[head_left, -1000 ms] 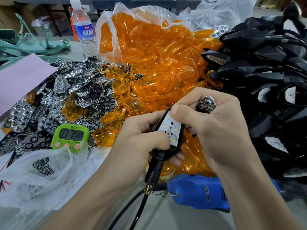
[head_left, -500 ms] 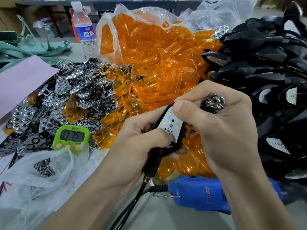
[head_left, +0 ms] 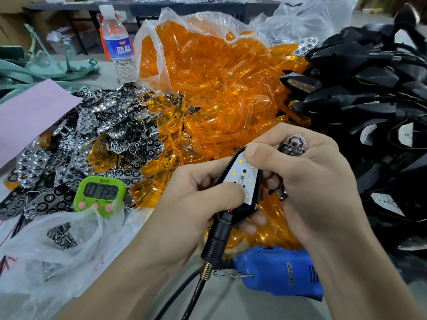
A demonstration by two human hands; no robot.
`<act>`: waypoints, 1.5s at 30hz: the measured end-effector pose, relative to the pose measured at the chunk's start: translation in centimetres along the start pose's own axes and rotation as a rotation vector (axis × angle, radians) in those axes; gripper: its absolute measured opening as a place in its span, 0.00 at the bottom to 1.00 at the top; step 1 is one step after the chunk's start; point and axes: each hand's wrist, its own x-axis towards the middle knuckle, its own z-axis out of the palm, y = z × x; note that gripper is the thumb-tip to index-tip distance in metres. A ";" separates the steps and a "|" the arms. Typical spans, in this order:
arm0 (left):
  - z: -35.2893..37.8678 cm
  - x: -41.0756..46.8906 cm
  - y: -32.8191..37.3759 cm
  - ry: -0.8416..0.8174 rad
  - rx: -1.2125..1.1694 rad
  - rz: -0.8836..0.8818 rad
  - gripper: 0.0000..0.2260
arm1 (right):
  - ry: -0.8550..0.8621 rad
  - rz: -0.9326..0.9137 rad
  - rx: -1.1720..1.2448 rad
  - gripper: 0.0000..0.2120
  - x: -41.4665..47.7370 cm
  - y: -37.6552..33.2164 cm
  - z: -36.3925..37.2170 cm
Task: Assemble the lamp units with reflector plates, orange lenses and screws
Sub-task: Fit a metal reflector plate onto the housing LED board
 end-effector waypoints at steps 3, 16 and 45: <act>0.1 -0.1 -0.1 -0.012 -0.006 0.009 0.09 | -0.043 0.046 0.016 0.06 0.1 0.2 -0.4; 0.3 0.1 -0.6 0.085 0.014 -0.064 0.14 | -0.037 -0.111 -0.112 0.09 0.2 0.5 -0.1; 1.6 -0.7 0.7 0.113 0.243 -0.081 0.18 | 0.128 -0.261 -0.104 0.08 0.5 -0.4 0.1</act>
